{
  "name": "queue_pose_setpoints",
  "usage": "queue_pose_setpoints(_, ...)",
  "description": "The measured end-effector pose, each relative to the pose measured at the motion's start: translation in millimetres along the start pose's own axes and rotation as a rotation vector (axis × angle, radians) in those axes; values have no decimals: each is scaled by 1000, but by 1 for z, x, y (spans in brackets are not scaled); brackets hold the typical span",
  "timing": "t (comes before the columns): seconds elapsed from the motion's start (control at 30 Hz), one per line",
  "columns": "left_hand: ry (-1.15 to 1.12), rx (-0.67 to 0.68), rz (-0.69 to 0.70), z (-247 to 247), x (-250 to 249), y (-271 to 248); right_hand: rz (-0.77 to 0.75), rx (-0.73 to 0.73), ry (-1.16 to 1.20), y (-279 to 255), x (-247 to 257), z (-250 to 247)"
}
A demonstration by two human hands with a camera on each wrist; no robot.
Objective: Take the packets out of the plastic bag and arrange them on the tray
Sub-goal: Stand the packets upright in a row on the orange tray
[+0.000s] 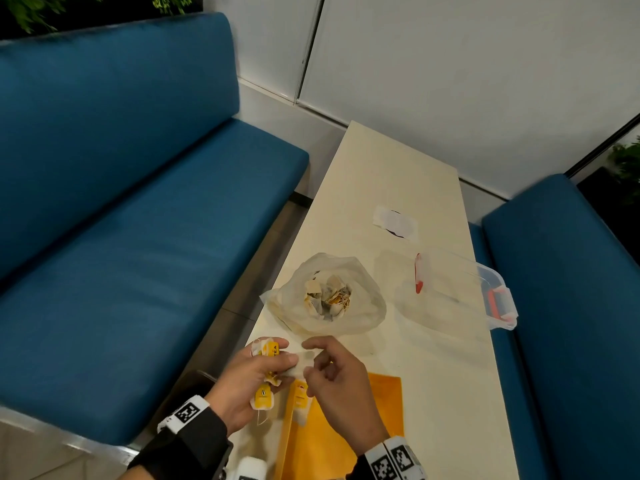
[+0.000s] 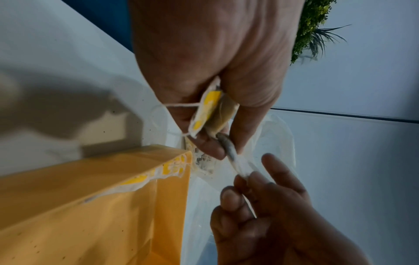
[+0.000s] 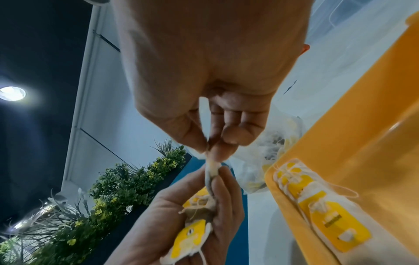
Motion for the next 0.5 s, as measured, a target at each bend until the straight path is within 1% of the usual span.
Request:
queue_pose_setpoints(0.1, 48, -13, 5, 2, 0, 0, -44, 68, -44, 1, -1, -4)
queue_pose_setpoints(0.27, 56, -1, -39, 2, -1, 0, -86, -68, -152, 7, -3, -14)
queue_pose_setpoints(0.37, 47, -21, -48, 1, -2, 0, -97, -76, -96, 8, 1, -26)
queue_pose_setpoints(0.4, 57, -34, -43, -1, -3, 0, -82, -61, -123, 9, 3, -30)
queue_pose_setpoints(0.5, 150, -15, -13, -6, -7, 1, 13, 23, -451, 12, 2, -34)
Point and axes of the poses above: each hand's wrist, its own y-axis towards the middle knuckle, its own z-axis out of the palm, x = y × z, the point moved 2 cm from there along y, towards the middle knuckle, and after that the axes turned 12 degrees about z, right-handed, at the moved point
